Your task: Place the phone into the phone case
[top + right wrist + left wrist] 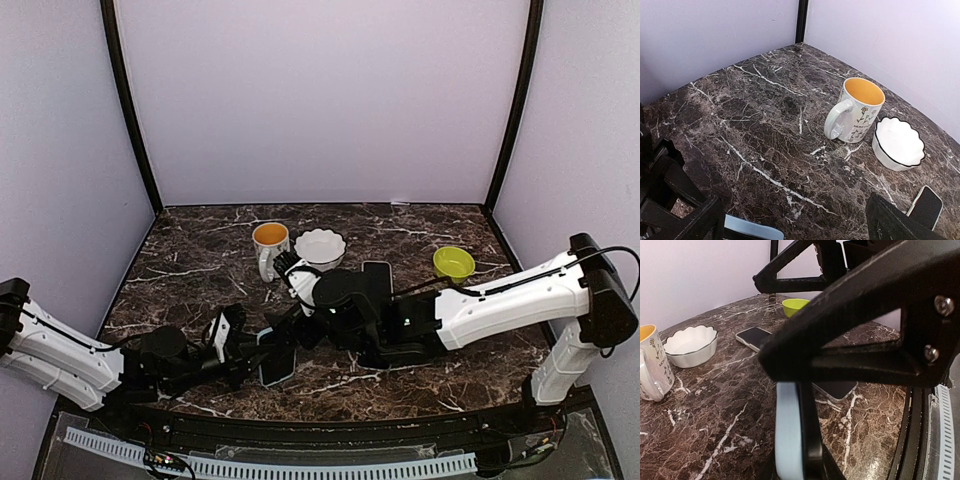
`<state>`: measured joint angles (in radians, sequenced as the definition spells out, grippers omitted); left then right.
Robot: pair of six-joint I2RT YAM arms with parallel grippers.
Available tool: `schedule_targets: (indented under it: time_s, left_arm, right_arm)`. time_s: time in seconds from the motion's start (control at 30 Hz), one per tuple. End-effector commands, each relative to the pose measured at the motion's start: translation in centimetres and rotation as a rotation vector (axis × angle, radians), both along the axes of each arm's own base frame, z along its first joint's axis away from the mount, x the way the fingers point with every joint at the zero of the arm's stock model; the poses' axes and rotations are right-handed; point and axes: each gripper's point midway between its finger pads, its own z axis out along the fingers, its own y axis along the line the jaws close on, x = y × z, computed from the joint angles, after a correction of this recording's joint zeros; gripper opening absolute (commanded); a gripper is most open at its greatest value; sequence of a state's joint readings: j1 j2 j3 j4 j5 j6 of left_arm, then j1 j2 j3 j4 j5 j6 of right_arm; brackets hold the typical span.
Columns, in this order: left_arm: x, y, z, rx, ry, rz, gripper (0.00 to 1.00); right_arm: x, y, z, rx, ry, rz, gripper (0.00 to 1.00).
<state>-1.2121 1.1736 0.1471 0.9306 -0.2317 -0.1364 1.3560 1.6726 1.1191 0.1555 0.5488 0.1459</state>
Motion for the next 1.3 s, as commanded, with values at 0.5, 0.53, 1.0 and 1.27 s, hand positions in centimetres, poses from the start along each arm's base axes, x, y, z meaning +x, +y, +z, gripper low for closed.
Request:
schedule_targets:
  time_s: [0.5,0.53,1.0,1.27]
  left_arm:
    - [0.6,0.7,-0.8,0.031,0.011,0.049,0.23]
    - [0.6,0.6,-0.7,0.033,0.011,0.048,0.23]
    - [0.6,-0.1,0.2,0.045,-0.002,0.032,0.28]
    - [0.2,0.4,0.3,0.052,0.007,0.02,0.17]
  right_arm:
    - [0.5,1.7,-6.9,-0.077,0.075,0.109,0.98]
    - [0.5,1.6,-7.1,-0.079,0.077,0.106,0.98]
    - [0.3,0.6,-9.2,-0.131,0.099,0.092,0.98]
    - [0.4,0.0,-9.2,-0.154,0.104,0.082,0.99]
